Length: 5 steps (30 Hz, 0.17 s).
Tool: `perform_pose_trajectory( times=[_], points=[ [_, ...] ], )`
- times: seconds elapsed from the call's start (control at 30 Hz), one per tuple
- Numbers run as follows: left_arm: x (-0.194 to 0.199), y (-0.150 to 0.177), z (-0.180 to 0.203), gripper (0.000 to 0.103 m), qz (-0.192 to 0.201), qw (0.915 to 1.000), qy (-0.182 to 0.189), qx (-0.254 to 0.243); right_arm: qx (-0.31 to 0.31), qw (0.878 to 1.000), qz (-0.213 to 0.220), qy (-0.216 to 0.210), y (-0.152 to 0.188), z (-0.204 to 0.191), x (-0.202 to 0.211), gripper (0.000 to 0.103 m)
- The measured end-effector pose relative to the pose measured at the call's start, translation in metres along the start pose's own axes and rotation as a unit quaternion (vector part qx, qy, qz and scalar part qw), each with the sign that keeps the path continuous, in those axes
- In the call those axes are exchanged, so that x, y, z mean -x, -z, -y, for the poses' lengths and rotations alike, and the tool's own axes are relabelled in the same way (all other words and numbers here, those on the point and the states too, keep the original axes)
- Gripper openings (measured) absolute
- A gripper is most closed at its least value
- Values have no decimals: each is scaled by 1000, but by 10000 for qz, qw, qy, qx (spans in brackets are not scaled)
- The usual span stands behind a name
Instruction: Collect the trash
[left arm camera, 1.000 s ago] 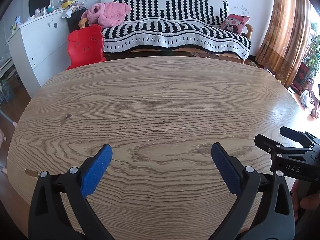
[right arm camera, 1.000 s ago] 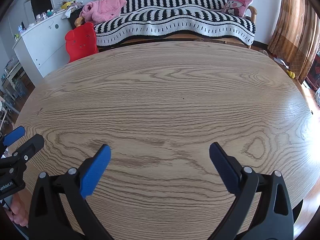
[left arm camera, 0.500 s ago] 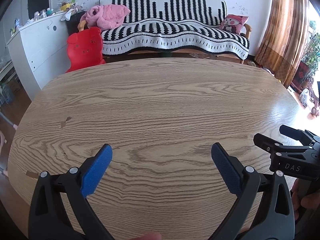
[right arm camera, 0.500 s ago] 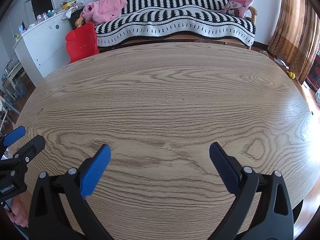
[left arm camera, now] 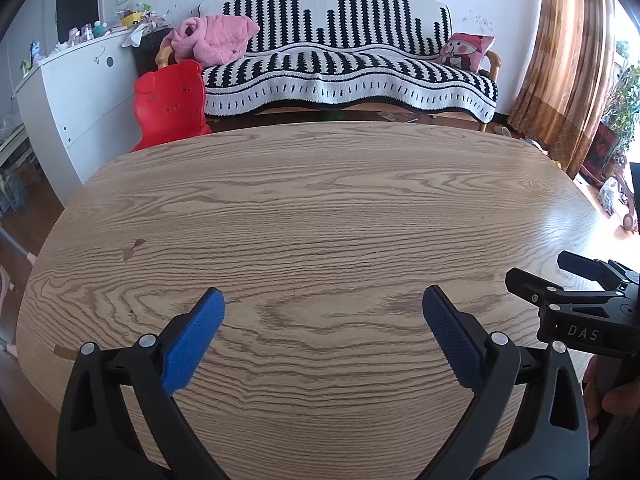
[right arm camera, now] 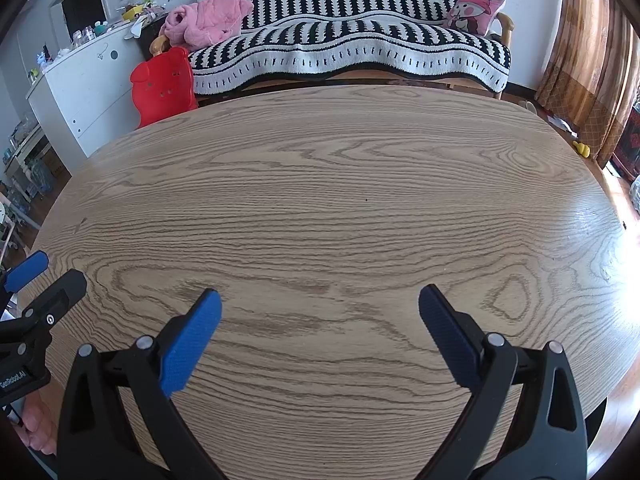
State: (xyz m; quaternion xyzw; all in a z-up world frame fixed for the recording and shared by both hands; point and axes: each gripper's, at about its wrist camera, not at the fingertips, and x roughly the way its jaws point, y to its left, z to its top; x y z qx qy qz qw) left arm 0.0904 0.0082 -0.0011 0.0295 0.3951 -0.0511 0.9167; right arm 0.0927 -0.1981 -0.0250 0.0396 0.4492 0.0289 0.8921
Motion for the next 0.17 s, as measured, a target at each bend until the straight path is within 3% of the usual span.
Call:
perform_pose_trajectory(
  times=[0.17],
  points=[
    [-4,-2,-3,96,-116,9999,58,33,-4,10000,-5,7,-1,0,0,96]
  ],
)
